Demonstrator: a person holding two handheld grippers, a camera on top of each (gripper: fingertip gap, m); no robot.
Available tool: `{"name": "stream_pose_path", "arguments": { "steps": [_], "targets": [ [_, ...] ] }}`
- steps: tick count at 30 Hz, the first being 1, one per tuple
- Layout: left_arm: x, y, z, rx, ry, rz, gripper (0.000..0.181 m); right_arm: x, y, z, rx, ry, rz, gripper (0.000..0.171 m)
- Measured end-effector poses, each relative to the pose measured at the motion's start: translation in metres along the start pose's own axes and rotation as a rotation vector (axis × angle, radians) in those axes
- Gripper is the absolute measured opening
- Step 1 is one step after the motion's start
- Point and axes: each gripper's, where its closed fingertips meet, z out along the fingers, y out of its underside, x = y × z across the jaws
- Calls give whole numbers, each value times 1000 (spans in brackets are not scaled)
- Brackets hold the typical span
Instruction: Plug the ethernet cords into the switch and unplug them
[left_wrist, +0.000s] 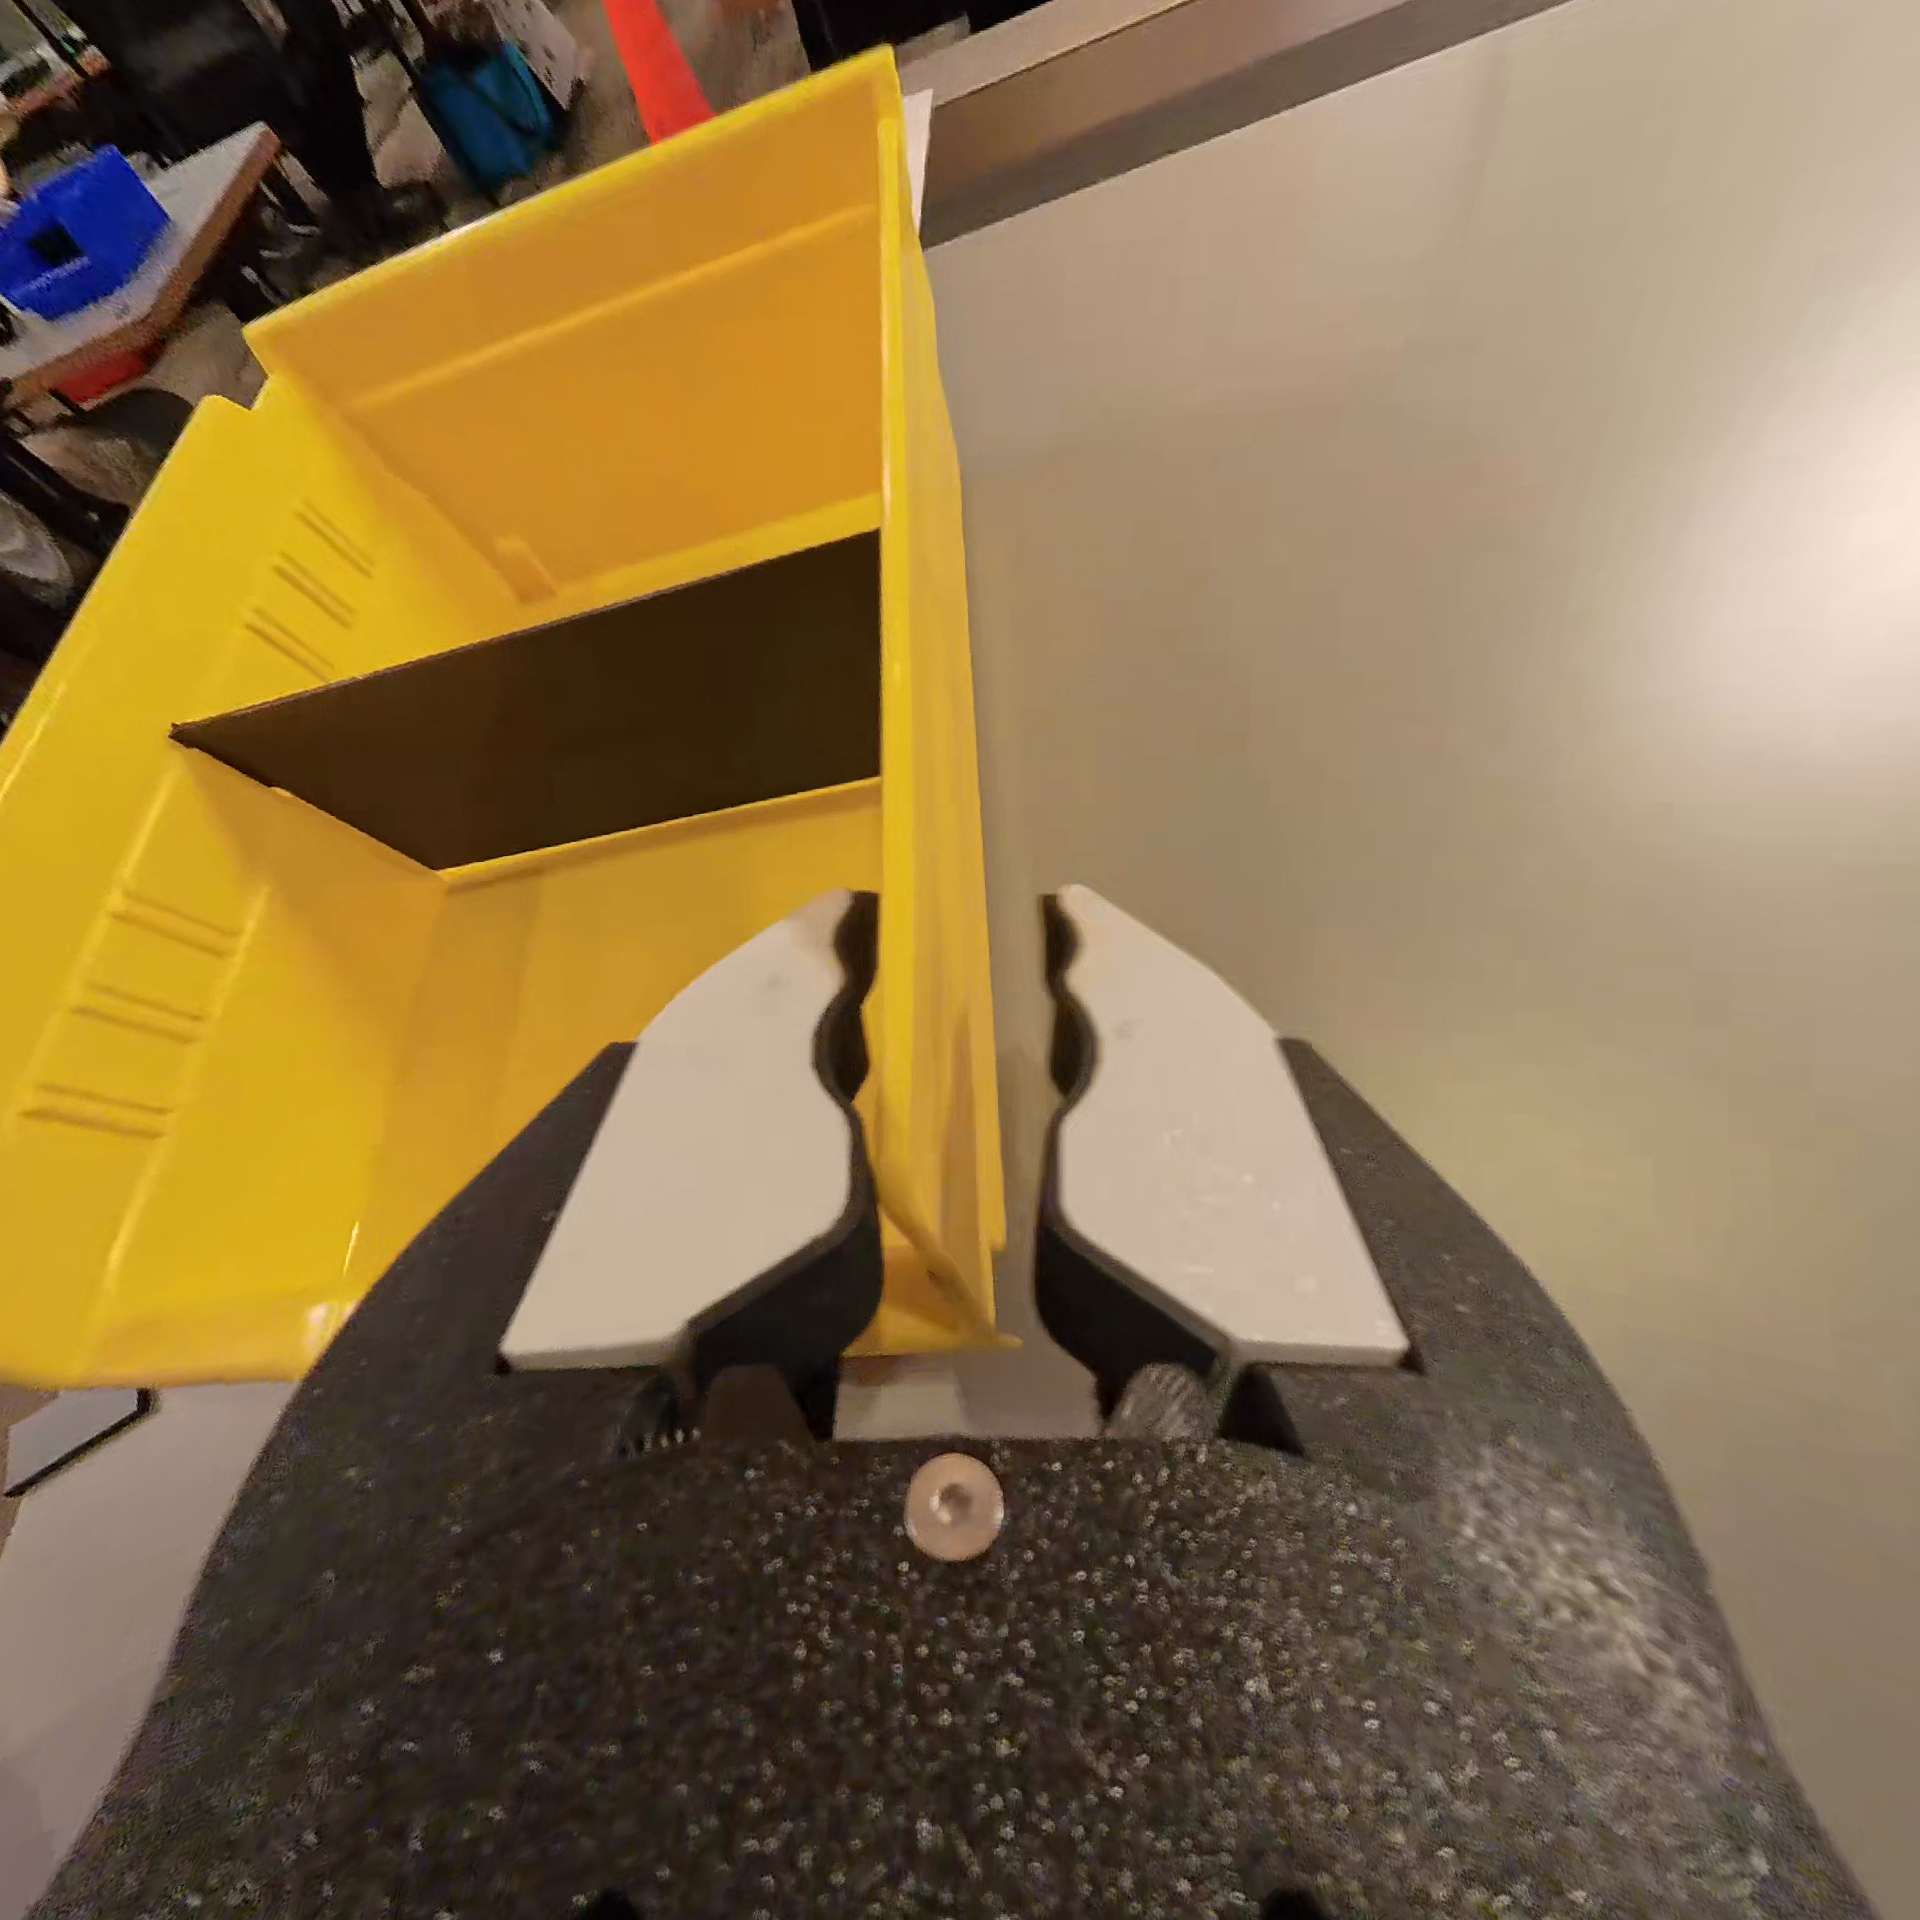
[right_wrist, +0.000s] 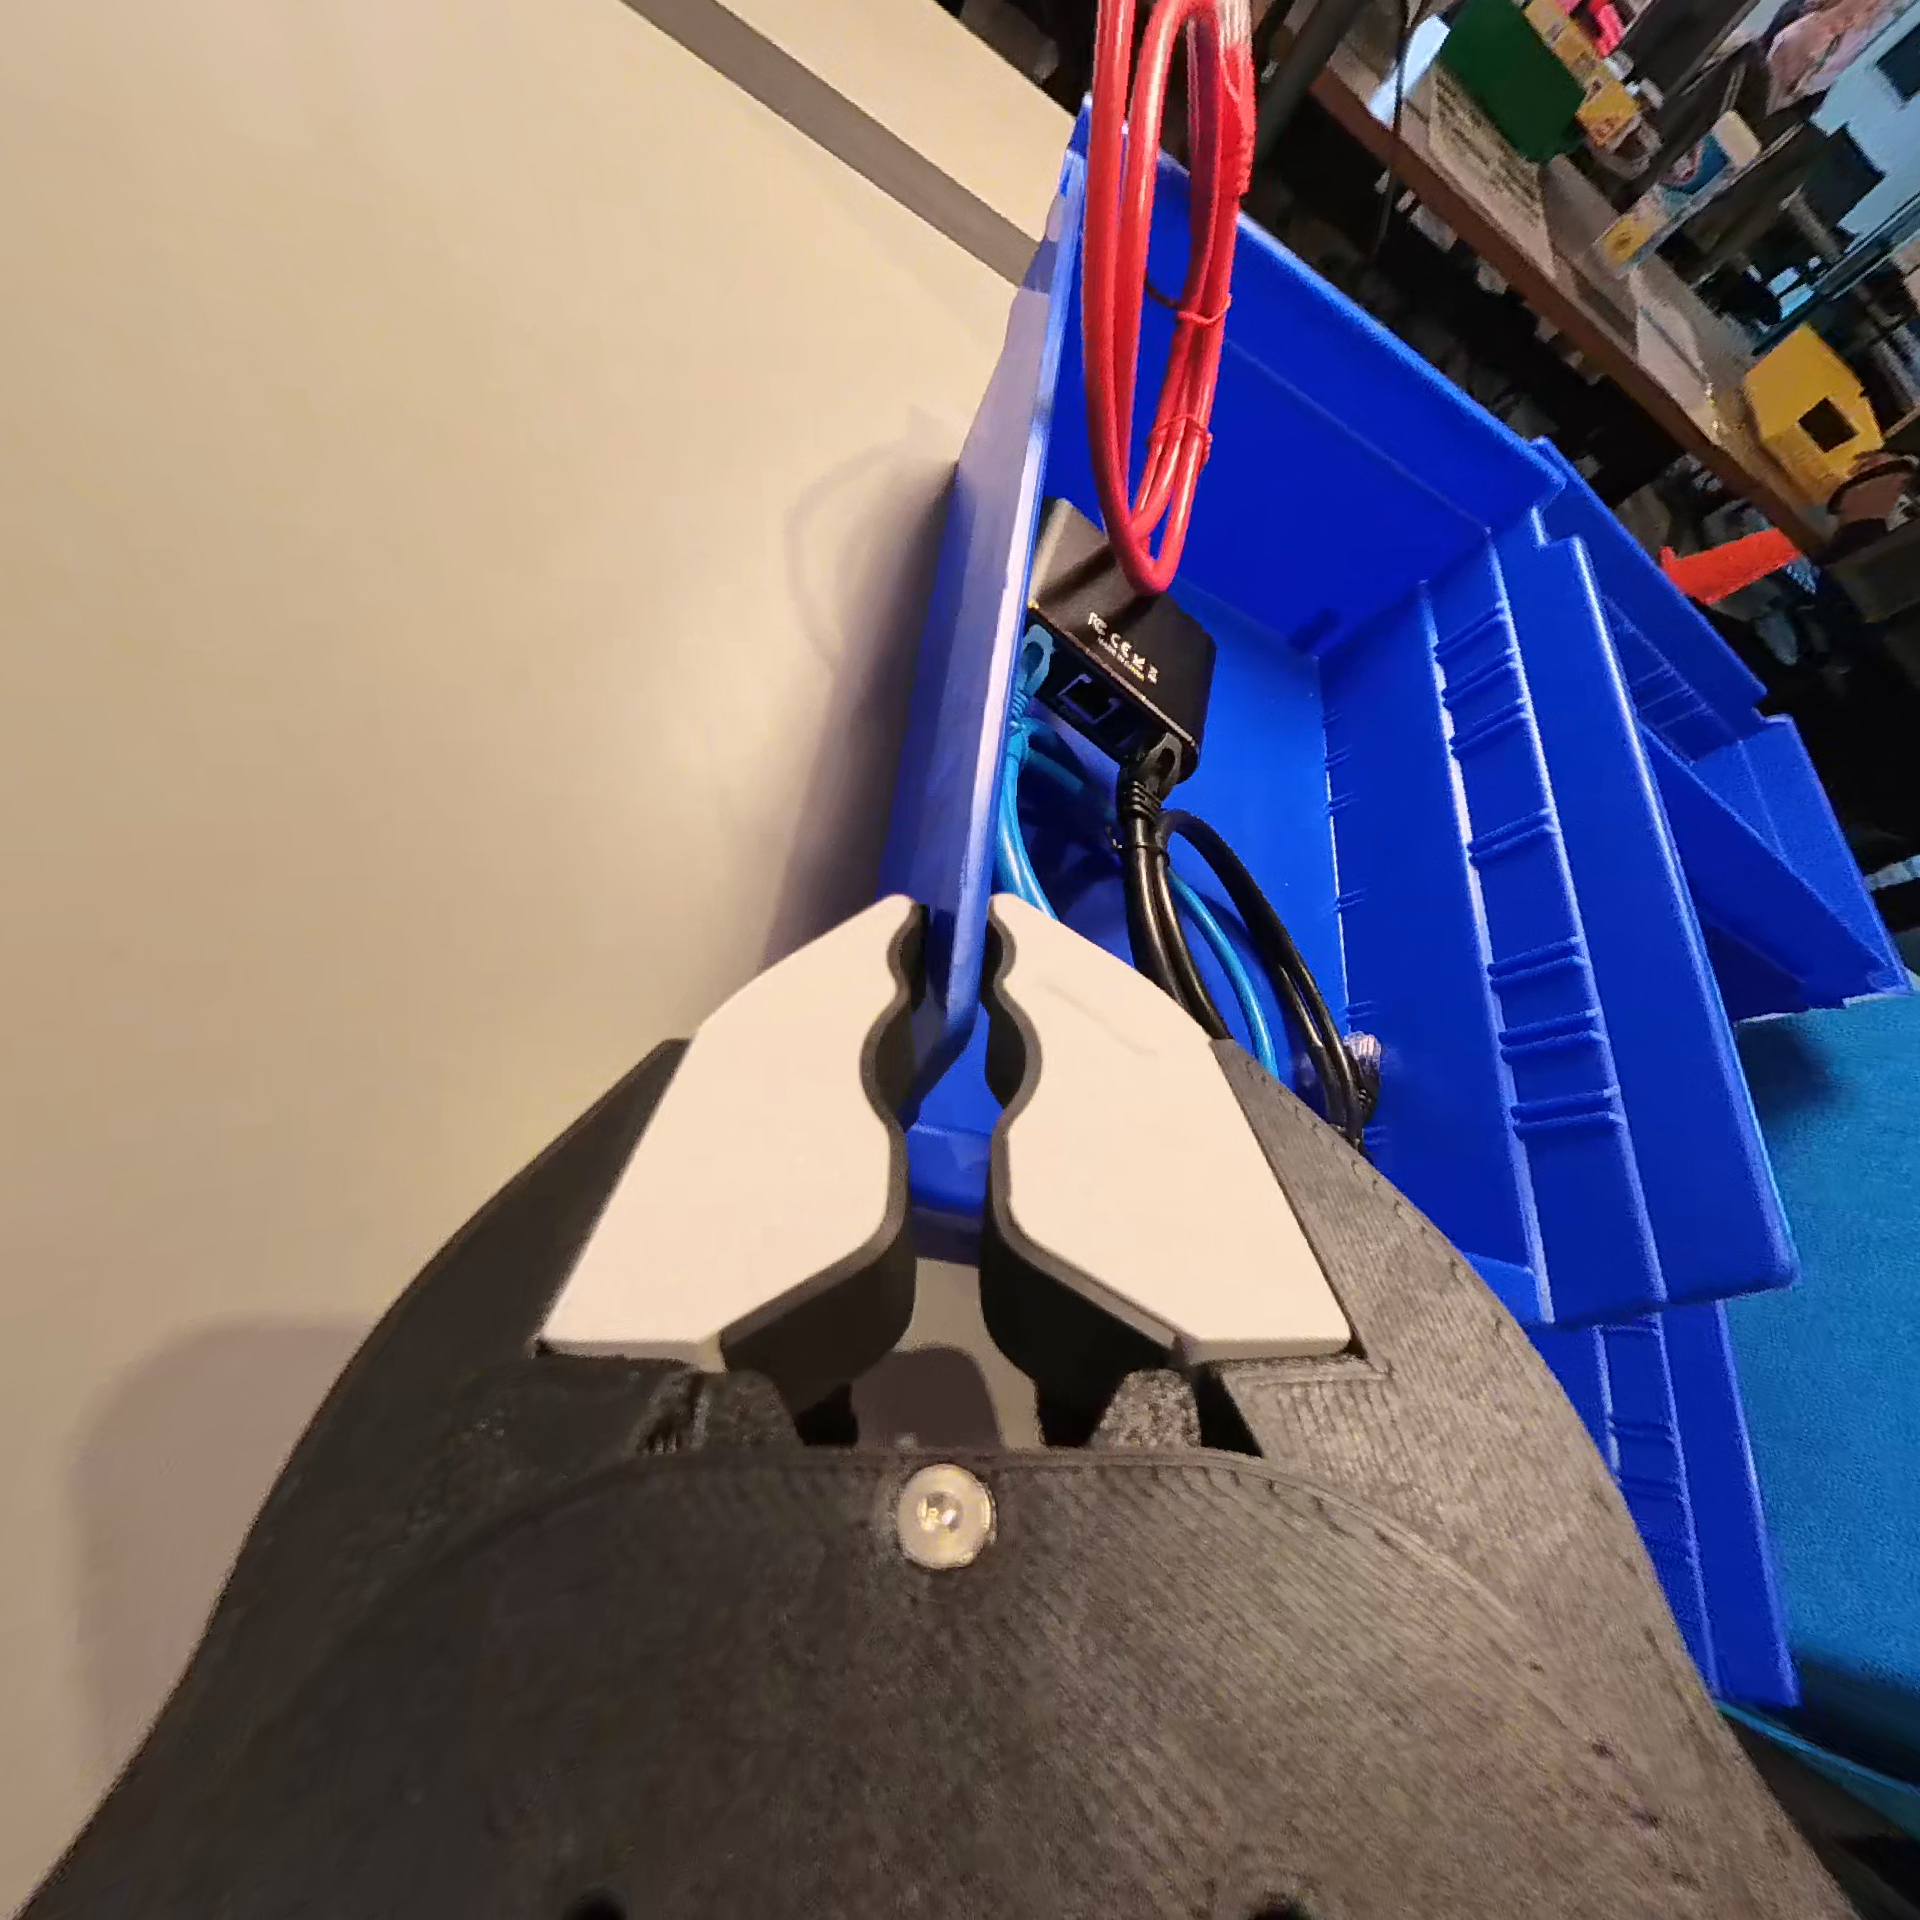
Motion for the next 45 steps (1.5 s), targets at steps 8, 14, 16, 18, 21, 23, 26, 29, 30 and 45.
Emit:
{"name": "stream_pose_path", "arguments": {
  "steps": [8,14,16,18,21,23,26,29,30,45],
  "targets": [
    [1,-11,-4,141,-55,97,7,-3,-3,0,122,-71,78,5],
    [27,-26,-39,326,70,135,6,-7,-3,-6,190,-141,96,4],
    [45,-33,-56,402,156,171,6,-12,-4,-8,220,-193,112,3],
    [67,-38,-72,471,256,236,6,-18,-6,-10,242,-246,119,3],
    [106,-38,-96,546,452,374,6,-30,-13,-10,269,-323,90,2],
    [131,-35,-111,584,620,413,6,-38,-20,-7,284,-377,65,3],
    [166,-23,-133,615,865,468,7,-51,-34,2,317,-467,26,3],
    [195,-4,-151,607,1050,576,7,-69,-51,11,362,-574,-24,2],
    [203,2,-156,601,1092,623,7,-75,-57,14,380,-613,-40,2],
    [266,14,-184,630,1411,749,6,-214,-162,43,571,-1235,-213,2]
  ]
}}
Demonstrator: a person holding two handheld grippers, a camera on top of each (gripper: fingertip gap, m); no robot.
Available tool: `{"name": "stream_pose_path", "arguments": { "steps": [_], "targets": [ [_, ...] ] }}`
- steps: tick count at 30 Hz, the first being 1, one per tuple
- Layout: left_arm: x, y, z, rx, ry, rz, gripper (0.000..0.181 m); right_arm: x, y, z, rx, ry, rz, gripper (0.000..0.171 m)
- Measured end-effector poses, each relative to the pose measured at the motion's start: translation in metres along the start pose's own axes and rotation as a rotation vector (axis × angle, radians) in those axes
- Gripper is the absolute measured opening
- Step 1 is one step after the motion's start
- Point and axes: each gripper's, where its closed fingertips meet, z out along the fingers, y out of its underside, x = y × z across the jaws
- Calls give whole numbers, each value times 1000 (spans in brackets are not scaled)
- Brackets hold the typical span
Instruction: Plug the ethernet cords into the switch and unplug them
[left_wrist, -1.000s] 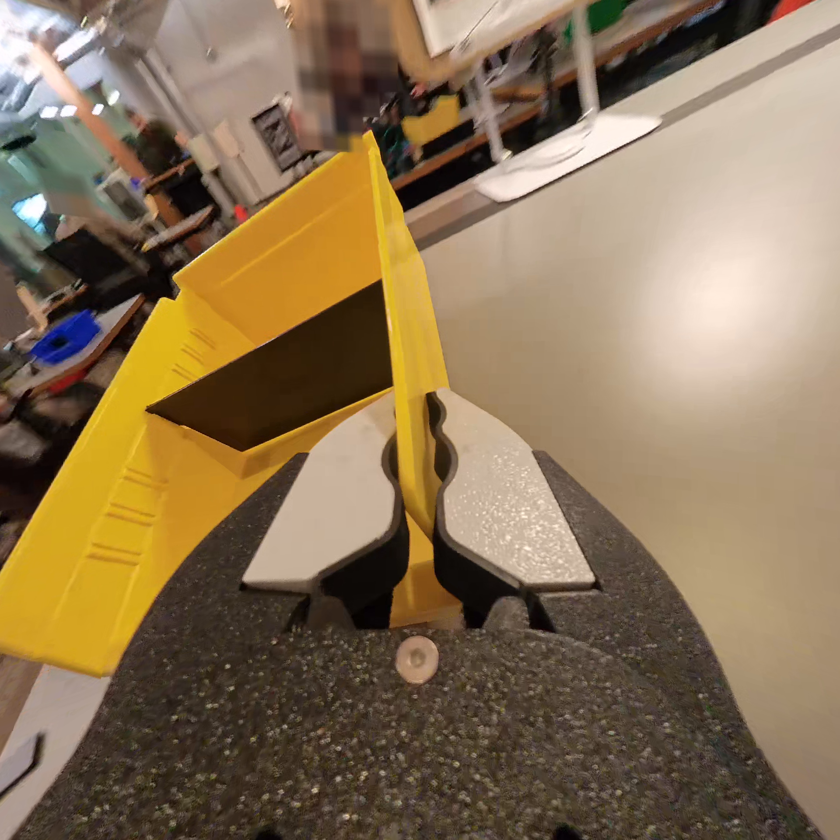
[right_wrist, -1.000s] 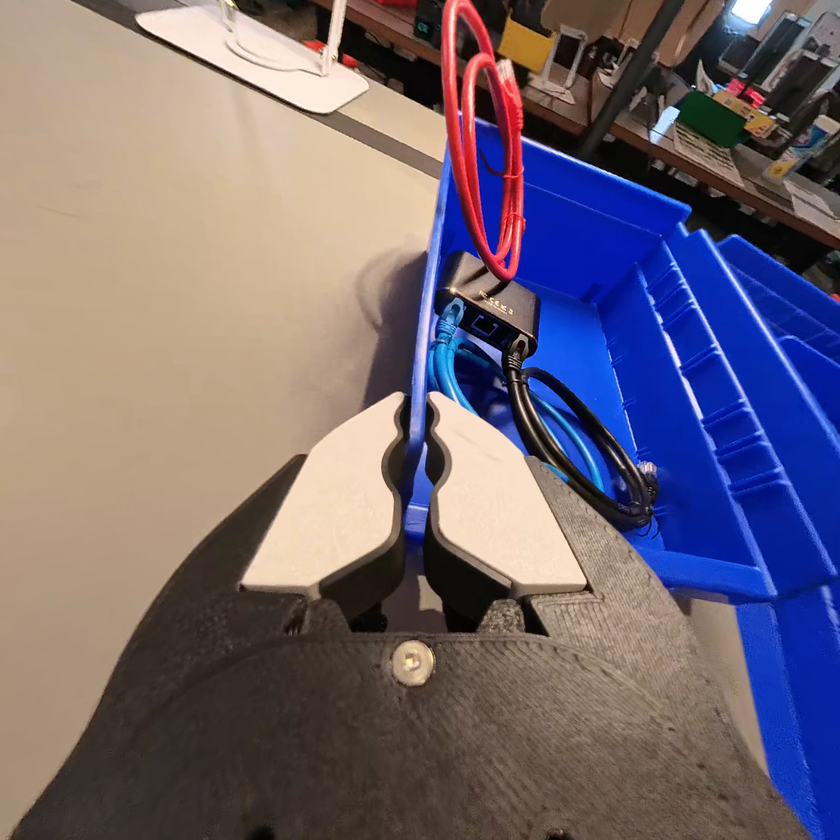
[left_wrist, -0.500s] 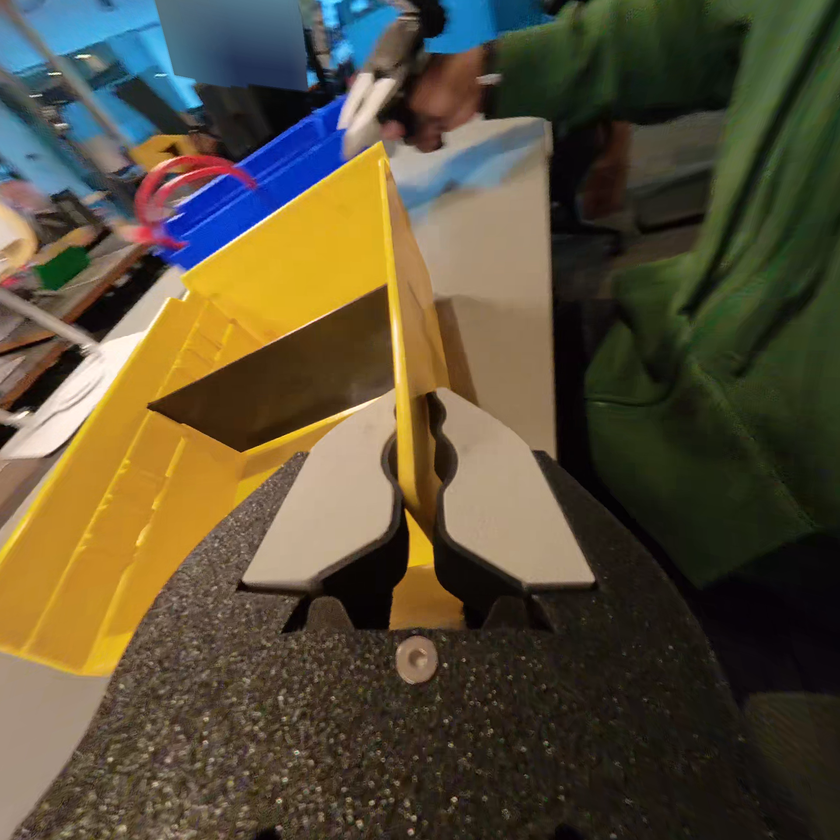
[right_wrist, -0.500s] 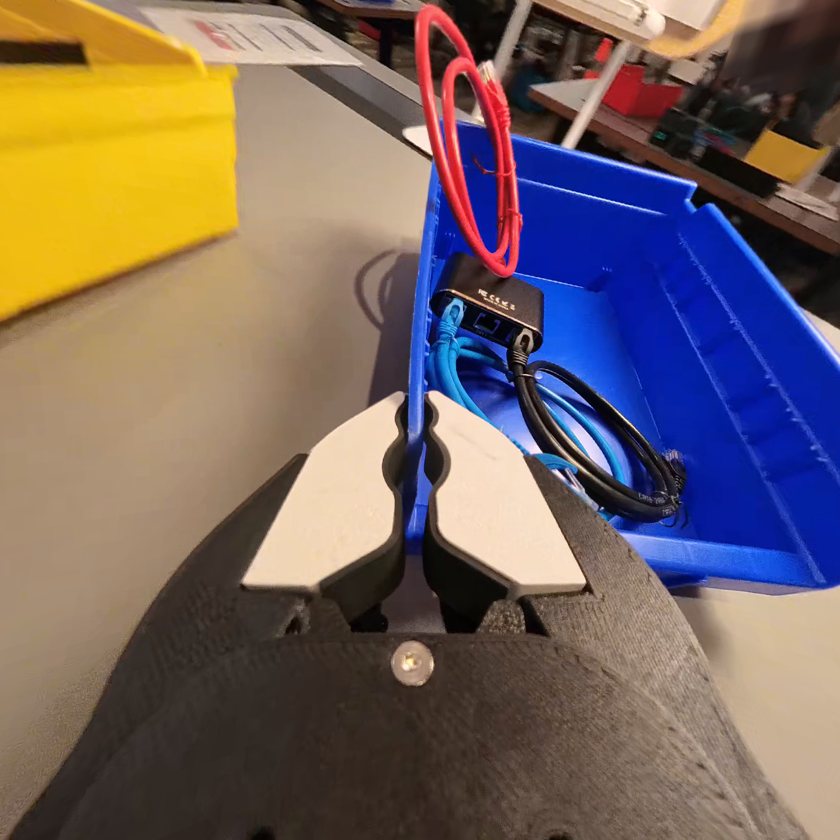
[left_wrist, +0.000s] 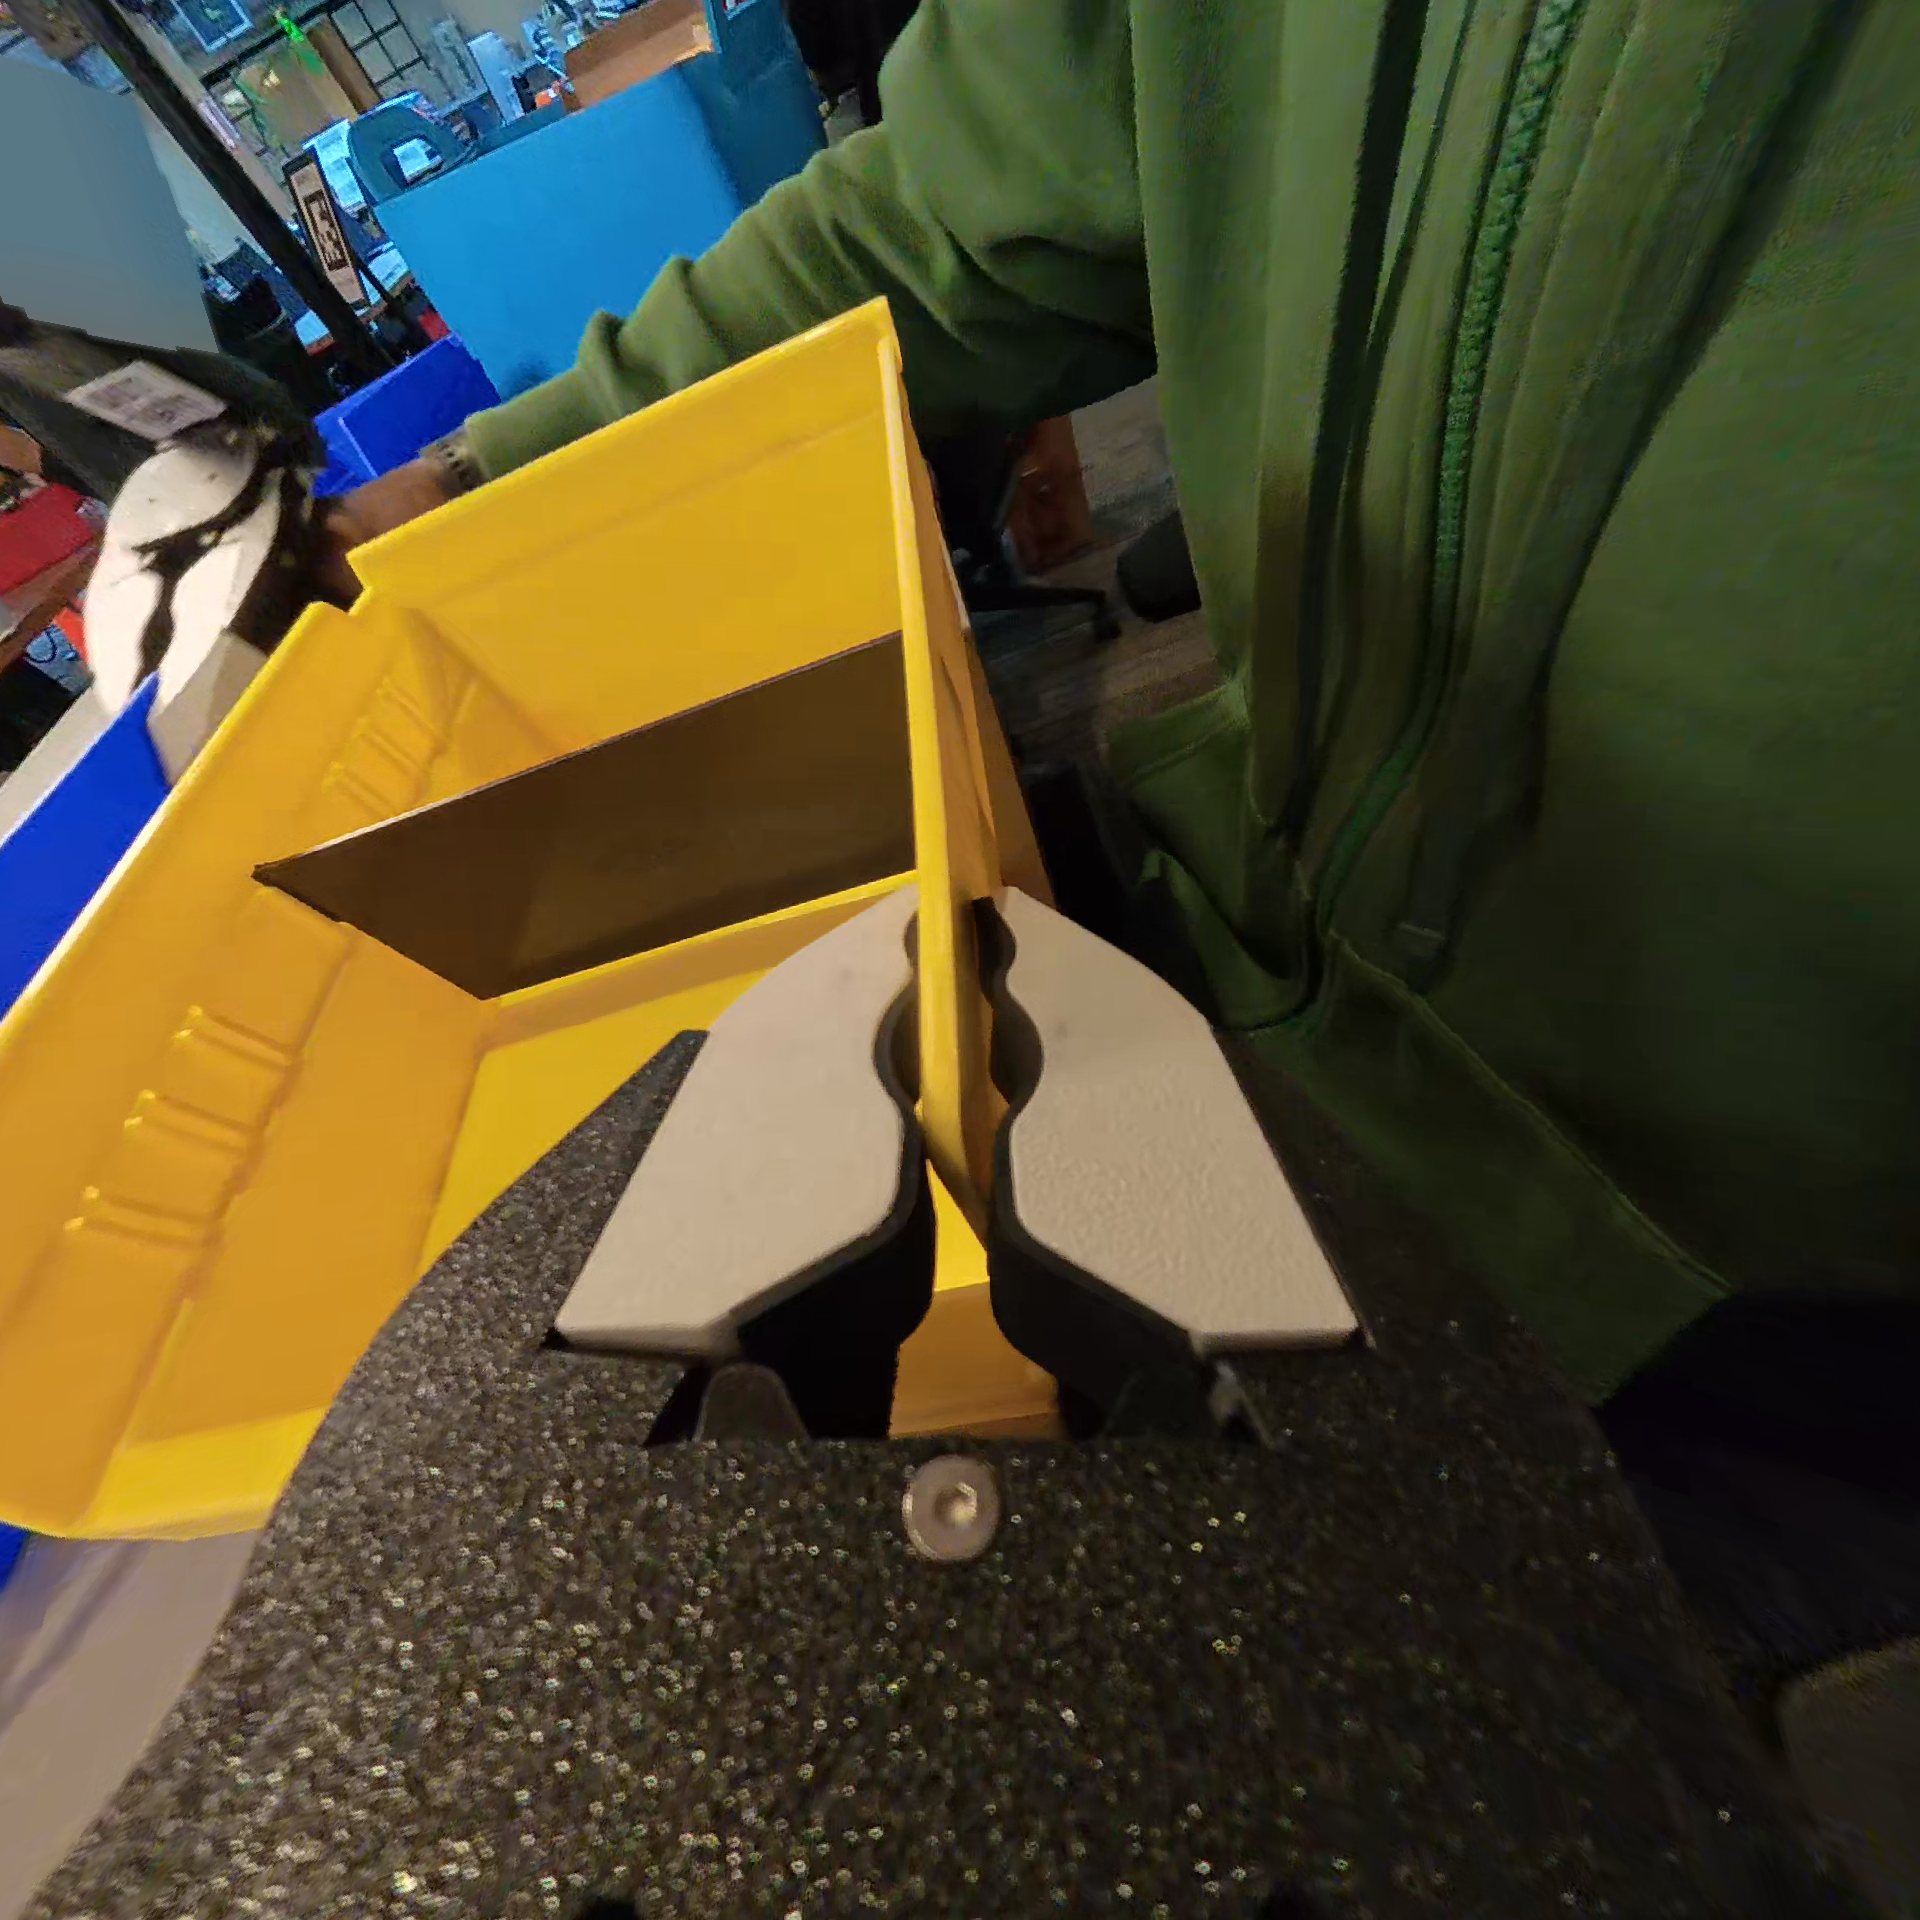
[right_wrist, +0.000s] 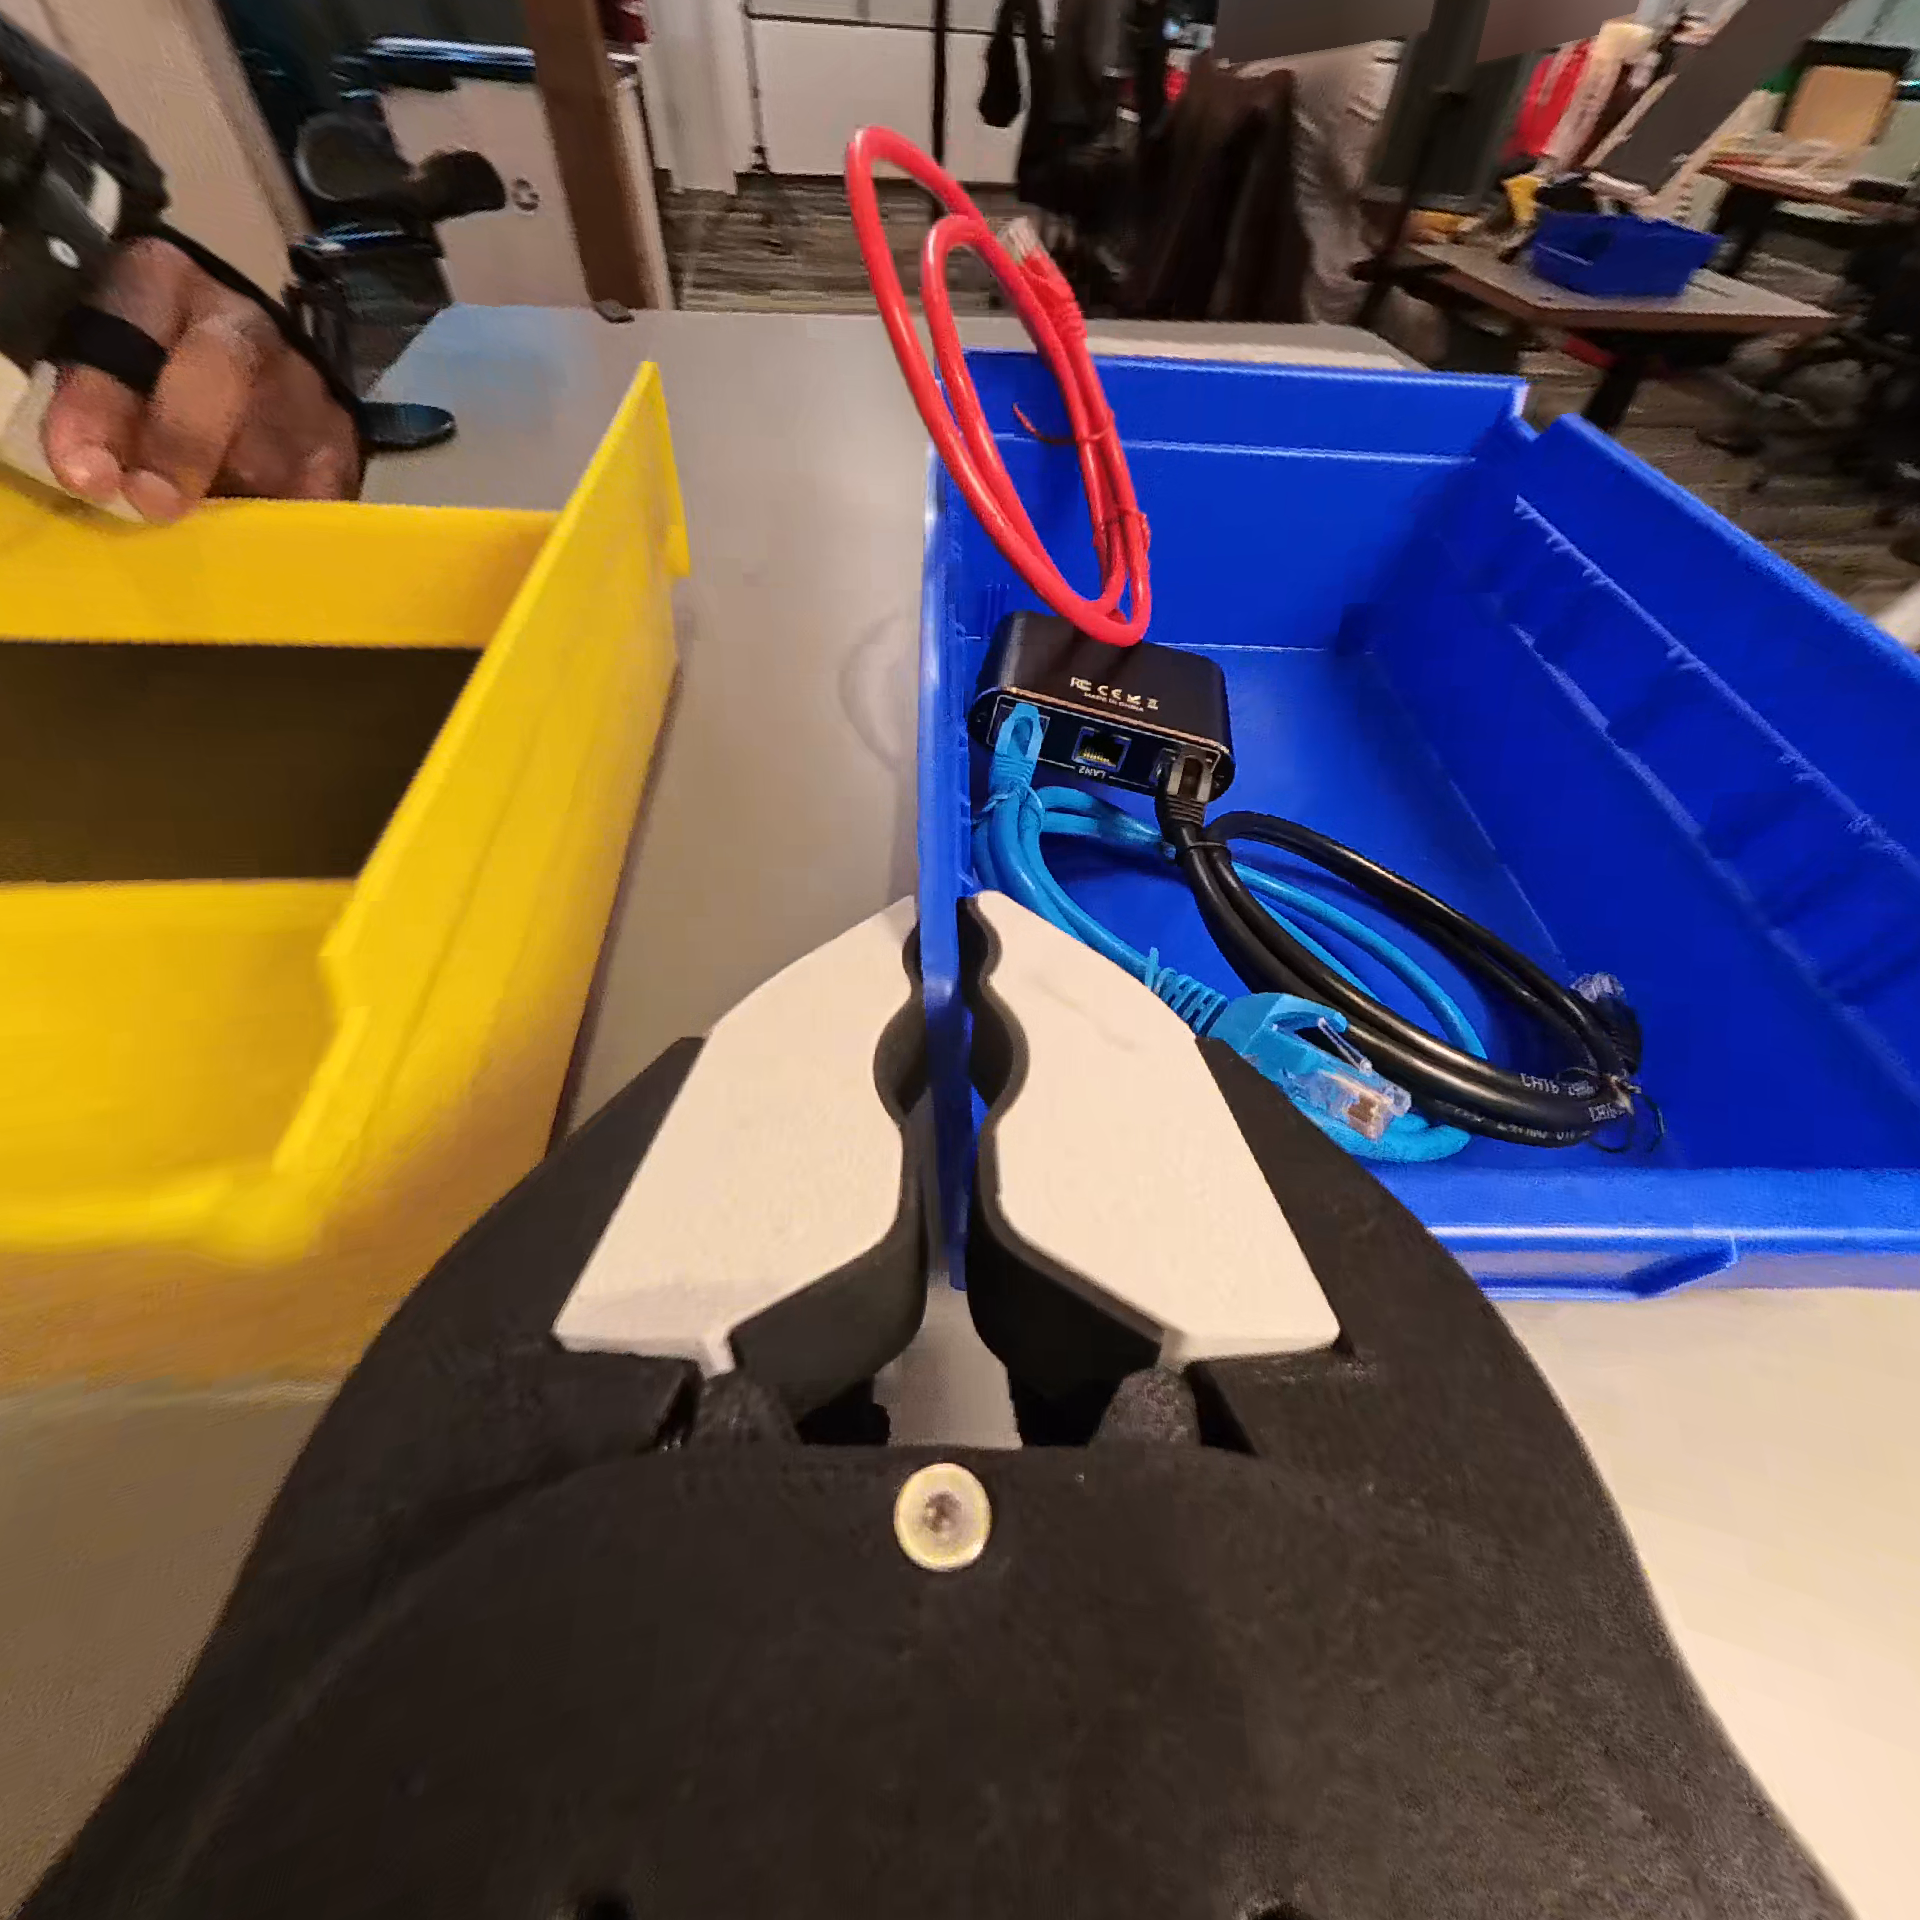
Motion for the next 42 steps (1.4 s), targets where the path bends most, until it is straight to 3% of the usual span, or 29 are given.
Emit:
{"name": "stream_pose_path", "arguments": {
  "steps": [3,6,10,14,18,23,28,31,32,34,36,42],
  "targets": [
    [-8,-1,7,1,-14,-13,6,2,-10,23,-23,-31,-22,4],
    [-12,-10,-1,54,-55,-75,9,7,-33,10,46,6,4,24],
    [-36,-43,-54,235,-207,-106,15,24,-48,-45,68,184,47,36],
    [-123,-42,-122,255,-538,-270,36,-4,-51,-94,42,267,213,58],
    [-226,13,-173,82,-807,-539,54,-63,-40,-105,-31,259,349,66],
    [-327,97,-171,-57,-704,-918,65,-121,-28,-94,-92,200,494,82],
    [-374,153,-141,-236,-588,-1132,70,-146,-16,-73,-180,189,562,92],
    [-372,179,-123,-418,-552,-1171,68,-149,3,-64,-312,209,526,80],
    [-371,175,-118,-400,-527,-1183,55,-148,5,-62,-331,201,518,78],
    [-369,170,-116,-393,-508,-1174,37,-137,10,-67,-364,235,488,40],
    [-365,165,-117,-397,-508,-1139,21,-133,11,-70,-383,212,466,40],
    [-339,174,-162,-582,-617,-1015,19,-86,22,-108,-514,292,302,23]
  ]
}}
